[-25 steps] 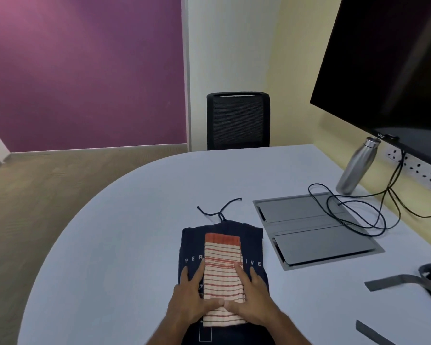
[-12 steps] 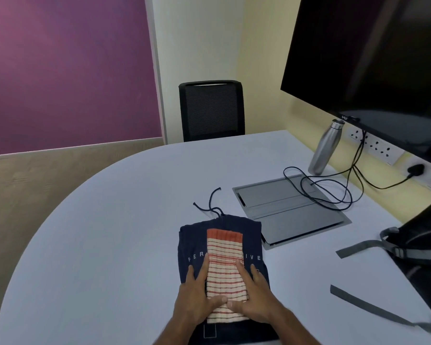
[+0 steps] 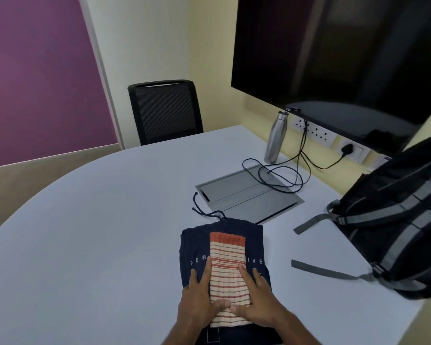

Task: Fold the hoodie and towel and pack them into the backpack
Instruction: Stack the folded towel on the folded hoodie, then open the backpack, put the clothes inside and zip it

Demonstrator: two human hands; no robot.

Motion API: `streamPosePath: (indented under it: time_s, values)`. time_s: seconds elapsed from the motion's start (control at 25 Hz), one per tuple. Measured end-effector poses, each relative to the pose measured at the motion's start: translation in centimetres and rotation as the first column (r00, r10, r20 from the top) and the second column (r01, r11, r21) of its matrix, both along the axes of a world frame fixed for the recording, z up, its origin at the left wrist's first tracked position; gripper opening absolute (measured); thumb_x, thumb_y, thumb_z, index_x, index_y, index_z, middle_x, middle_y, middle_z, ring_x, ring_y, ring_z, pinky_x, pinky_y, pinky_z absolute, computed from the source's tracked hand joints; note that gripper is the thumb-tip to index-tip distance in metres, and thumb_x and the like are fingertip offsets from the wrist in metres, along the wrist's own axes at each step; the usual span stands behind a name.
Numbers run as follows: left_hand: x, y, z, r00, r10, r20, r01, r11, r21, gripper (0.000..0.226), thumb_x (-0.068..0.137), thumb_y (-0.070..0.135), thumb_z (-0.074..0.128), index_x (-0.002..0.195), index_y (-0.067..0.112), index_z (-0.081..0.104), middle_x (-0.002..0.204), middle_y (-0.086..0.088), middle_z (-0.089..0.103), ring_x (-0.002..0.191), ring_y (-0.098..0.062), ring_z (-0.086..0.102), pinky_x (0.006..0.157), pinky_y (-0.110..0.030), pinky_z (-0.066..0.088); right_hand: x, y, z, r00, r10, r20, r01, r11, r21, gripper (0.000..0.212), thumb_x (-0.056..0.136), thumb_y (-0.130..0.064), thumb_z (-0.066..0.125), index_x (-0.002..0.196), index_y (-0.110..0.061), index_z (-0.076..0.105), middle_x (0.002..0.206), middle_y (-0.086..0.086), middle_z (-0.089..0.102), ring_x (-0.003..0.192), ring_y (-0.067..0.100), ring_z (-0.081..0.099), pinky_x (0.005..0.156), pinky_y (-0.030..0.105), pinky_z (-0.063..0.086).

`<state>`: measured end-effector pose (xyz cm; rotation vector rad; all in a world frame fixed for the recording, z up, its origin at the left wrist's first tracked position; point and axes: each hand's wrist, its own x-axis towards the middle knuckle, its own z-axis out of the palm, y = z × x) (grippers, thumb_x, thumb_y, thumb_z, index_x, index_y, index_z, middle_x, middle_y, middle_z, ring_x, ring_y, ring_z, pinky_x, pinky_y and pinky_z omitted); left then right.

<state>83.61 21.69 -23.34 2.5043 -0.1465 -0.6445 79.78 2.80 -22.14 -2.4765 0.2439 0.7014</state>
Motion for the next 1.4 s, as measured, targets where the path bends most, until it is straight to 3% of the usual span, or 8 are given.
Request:
streamPosePath:
  time_s: [0.4,0.56,0.68,0.76,0.84,1.0,1.2,1.4]
  values:
    - [0.1,0.4,0.8,0.999,0.035,0.036,-0.036,0.998,0.048,0.141,0.048,0.102,0.048,0.155,0.038,-0.019,0.168,-0.001,0.008,0.150,-0.030,0.021,0.115,-0.057,0.030,0.0,-1.3,0.4,1.000,0.010,0.018,-0.010,0.999,0.038,0.120,0.060,-0.092,0.056,0.149,-0.052,-0.013,0.166,0.000,-0.006,0.152,0.027,-0.007,0.121,0.054,0.006]
    - [1.4,1.4,2.0,0.960,0.084,0.268,-0.092,0.996,0.020,0.130,0.054,0.105,0.029,0.159,0.031,0.006,0.163,0.002,0.024,0.149,-0.023,0.024,0.119,-0.052,0.025,-1.3,-4.1,2.6,0.989,-0.074,0.125,0.061,0.992,0.106,0.107,0.071,-0.087,0.053,0.155,-0.044,0.000,0.164,-0.008,0.012,0.150,0.017,0.014,0.121,0.043,0.018]
    - [3.5,-0.4,4.5,0.905,0.036,0.425,0.005,0.996,-0.094,0.107,0.069,0.097,0.031,0.151,0.028,0.035,0.150,0.003,0.046,0.139,-0.019,0.040,0.117,-0.046,0.032,-2.7,-9.8,4.8,0.942,-0.230,0.246,0.228,0.973,0.036,0.115,0.061,-0.094,0.037,0.155,-0.031,0.017,0.160,-0.004,0.026,0.146,0.016,0.025,0.119,0.034,0.024]
    - [4.7,-3.1,7.1,0.898,-0.047,0.437,0.138,0.974,-0.180,0.090,0.078,0.083,0.048,0.149,0.028,0.039,0.148,0.005,0.047,0.136,-0.015,0.041,0.116,-0.041,0.034,-3.6,-15.2,6.6,0.872,-0.336,0.355,0.368,0.930,-0.024,0.104,0.069,-0.086,0.048,0.152,-0.026,0.029,0.155,0.000,0.037,0.141,0.018,0.034,0.116,0.035,0.031]
    - [5.7,-6.9,9.4,0.891,-0.157,0.427,0.276,0.933,-0.232,0.078,0.086,0.066,0.060,0.150,0.029,0.036,0.151,0.008,0.043,0.138,-0.012,0.038,0.114,-0.036,0.035,-4.6,-21.0,9.1,0.784,-0.386,0.486,0.483,0.871,-0.087,0.079,0.083,-0.060,0.064,0.147,-0.020,0.040,0.148,0.004,0.046,0.134,0.023,0.042,0.111,0.039,0.038]
    - [7.3,-17.6,13.4,0.826,-0.316,0.466,0.469,0.844,-0.259,0.072,0.088,0.058,0.065,0.149,0.029,0.038,0.148,0.012,0.045,0.136,-0.009,0.040,0.110,-0.027,0.036,-6.4,-32.9,15.9,0.556,-0.413,0.721,0.714,0.682,-0.160,0.060,0.086,-0.045,0.070,0.135,-0.015,0.053,0.132,0.011,0.059,0.121,0.032,0.053,0.096,0.044,0.050]
    - [8.8,-33.8,18.7,0.783,-0.348,0.516,0.546,0.781,-0.301,0.074,0.086,0.056,0.069,0.148,0.027,0.041,0.148,0.009,0.047,0.135,-0.012,0.044,0.106,-0.028,0.038,-7.3,-44.5,21.8,0.325,-0.426,0.844,0.853,0.517,-0.068,0.062,0.081,-0.043,0.075,0.131,-0.011,0.055,0.129,0.017,0.057,0.121,0.039,0.048,0.098,0.051,0.047]
    - [10.1,-48.2,25.7,0.743,-0.329,0.583,0.595,0.724,-0.350,0.085,0.077,0.055,0.078,0.146,0.020,0.043,0.145,-0.001,0.050,0.135,-0.020,0.044,0.106,-0.035,0.040,-6.1,-50.6,25.1,0.160,-0.414,0.896,0.919,0.394,0.018,0.089,0.064,-0.060,0.082,0.134,-0.017,0.048,0.135,0.012,0.046,0.126,0.037,0.041,0.100,0.056,0.041]
